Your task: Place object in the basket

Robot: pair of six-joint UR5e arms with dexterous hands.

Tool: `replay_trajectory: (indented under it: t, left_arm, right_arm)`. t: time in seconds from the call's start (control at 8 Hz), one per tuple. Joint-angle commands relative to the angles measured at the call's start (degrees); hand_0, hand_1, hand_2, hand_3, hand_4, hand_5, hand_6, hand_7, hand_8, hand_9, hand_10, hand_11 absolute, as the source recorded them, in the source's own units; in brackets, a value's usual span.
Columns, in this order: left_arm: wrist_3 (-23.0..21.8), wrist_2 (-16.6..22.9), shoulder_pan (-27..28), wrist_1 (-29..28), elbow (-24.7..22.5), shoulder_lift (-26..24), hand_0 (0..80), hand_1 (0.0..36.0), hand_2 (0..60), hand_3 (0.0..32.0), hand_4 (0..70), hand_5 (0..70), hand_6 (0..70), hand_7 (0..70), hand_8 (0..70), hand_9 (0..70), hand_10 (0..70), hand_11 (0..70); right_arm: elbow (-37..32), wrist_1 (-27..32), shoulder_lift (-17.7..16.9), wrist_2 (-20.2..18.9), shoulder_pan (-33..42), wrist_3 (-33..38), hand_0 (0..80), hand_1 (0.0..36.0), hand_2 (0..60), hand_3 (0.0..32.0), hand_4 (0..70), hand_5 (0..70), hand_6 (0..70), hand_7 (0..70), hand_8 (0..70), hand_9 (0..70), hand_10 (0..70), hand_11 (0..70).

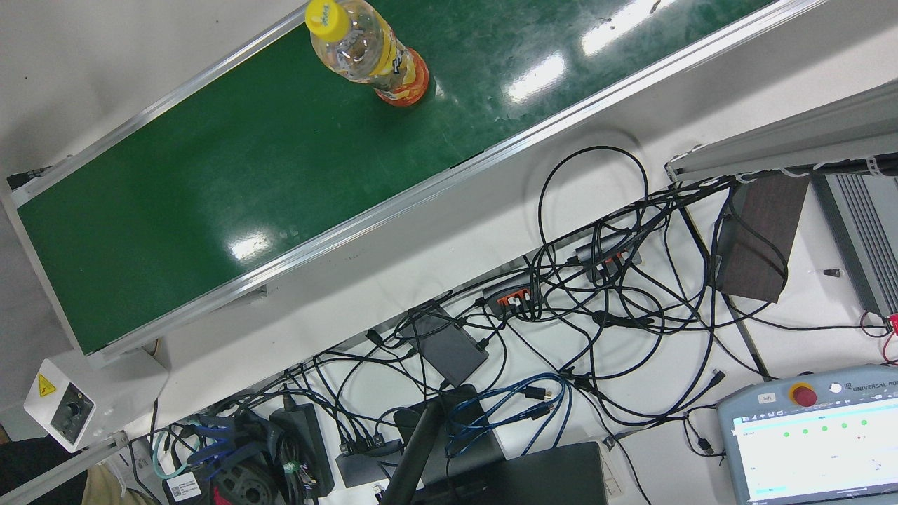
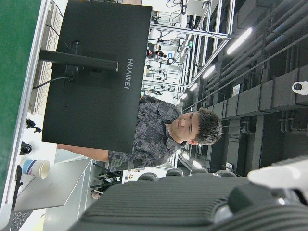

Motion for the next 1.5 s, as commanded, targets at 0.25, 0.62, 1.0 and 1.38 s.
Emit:
replay_trajectory:
  t: [0.25, 0.62, 1.0, 1.38]
  left_arm:
    - [3.17, 0.01, -0.05, 2.25, -0.24, -0.38, 63.5, 13.7, 0.0, 0.4, 0.0, 7.6, 0.0, 0.0, 0.0, 0.0, 0.0, 0.0]
    - [3.44, -0.26, -0.14, -2.58, 0.2, -0.21, 62.4, 12.6, 0.0, 0.0, 0.0, 3.2, 0.0, 0.0, 0.0, 0.0, 0.0, 0.0]
    - [3.71, -0.61, -0.14, -1.54, 0.12, -0.12, 63.4, 13.1, 0.0, 0.6, 0.0, 1.2, 0.0, 0.0, 0.0, 0.0, 0.0, 0.0]
    - [3.27, -0.43, -0.4, 0.93, -0.15, -0.3, 66.8, 14.0, 0.0, 0.2, 0.0, 4.0, 0.0, 0.0, 0.0, 0.0, 0.0, 0.0]
  right_arm:
    - [0.0, 0.0, 0.0, 0.0, 0.0, -0.08, 0.0, 0.0, 0.0, 0.0, 0.0, 0.0, 0.0, 0.0, 0.0, 0.0, 0.0, 0.0]
    - [0.0, 0.0, 0.0, 0.0, 0.0, -0.08, 0.0, 0.0, 0.0, 0.0, 0.0, 0.0, 0.0, 0.0, 0.0, 0.0, 0.0, 0.0]
    - [0.0, 0.0, 0.0, 0.0, 0.0, 0.01, 0.0, 0.0, 0.0, 0.0, 0.0, 0.0, 0.0, 0.0, 0.0, 0.0, 0.0, 0.0]
    - [0.0, 0.0, 0.0, 0.0, 0.0, 0.01, 0.0, 0.0, 0.0, 0.0, 0.0, 0.0, 0.0, 0.0, 0.0, 0.0, 0.0, 0.0]
